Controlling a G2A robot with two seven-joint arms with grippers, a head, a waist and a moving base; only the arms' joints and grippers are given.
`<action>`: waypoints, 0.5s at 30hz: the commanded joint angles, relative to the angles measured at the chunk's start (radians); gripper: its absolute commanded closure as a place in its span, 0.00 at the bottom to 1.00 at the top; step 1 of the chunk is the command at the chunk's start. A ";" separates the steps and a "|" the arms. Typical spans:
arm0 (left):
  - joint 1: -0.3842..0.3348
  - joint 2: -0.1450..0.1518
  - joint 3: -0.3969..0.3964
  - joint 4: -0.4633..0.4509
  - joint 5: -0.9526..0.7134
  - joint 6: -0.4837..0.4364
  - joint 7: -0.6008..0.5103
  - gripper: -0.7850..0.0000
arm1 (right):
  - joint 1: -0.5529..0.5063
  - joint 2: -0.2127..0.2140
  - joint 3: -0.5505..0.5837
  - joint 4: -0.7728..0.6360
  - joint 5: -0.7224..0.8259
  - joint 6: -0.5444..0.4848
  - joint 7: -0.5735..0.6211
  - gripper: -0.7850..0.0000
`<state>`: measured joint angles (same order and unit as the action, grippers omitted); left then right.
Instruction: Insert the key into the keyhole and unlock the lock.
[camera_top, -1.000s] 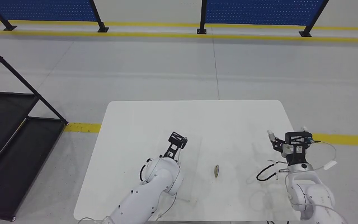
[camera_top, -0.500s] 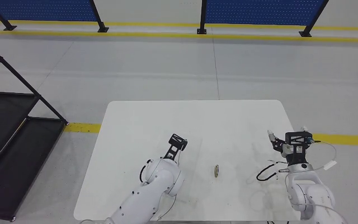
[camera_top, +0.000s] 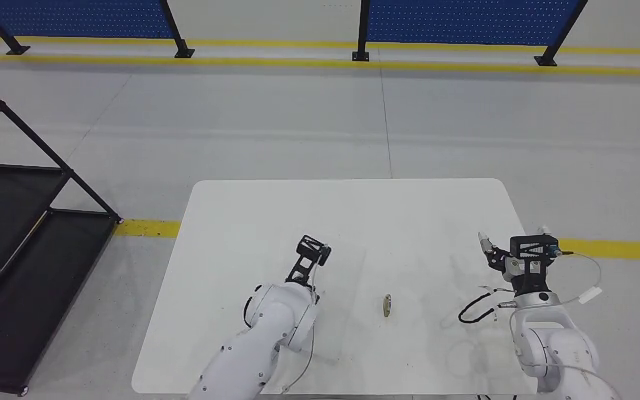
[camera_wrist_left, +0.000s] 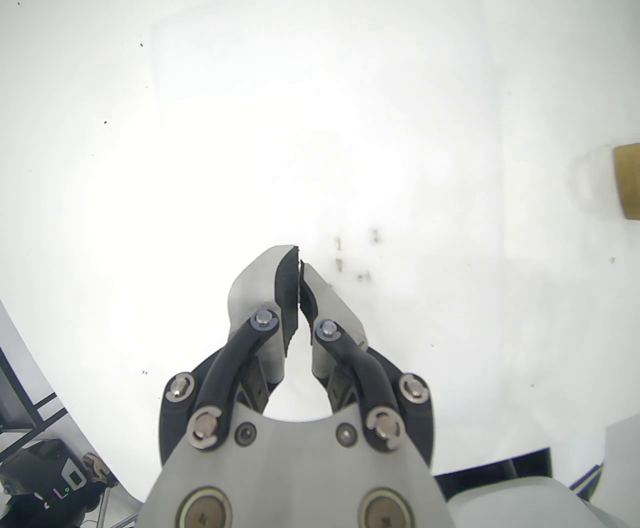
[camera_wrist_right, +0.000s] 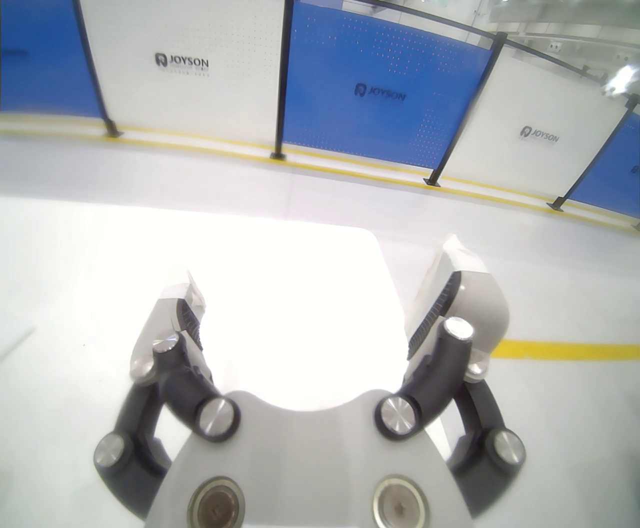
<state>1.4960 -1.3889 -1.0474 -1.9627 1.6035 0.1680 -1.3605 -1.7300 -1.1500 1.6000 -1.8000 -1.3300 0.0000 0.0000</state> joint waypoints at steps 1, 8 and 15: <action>0.008 0.001 -0.019 -0.006 -0.027 -0.007 0.009 1.00 | 0.000 0.000 0.000 0.000 0.000 0.000 0.000 0.00; 0.045 0.008 -0.093 -0.031 -0.124 -0.044 0.074 1.00 | 0.000 0.000 0.000 0.000 0.000 0.000 0.000 0.00; 0.075 0.015 -0.179 -0.065 -0.264 -0.079 0.119 1.00 | 0.000 0.000 0.000 0.000 0.000 0.000 0.000 0.00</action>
<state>1.5685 -1.3744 -1.2149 -2.0235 1.3569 0.0925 -1.2467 -1.7300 -1.1500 1.6000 -1.8000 -1.3300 0.0000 0.0000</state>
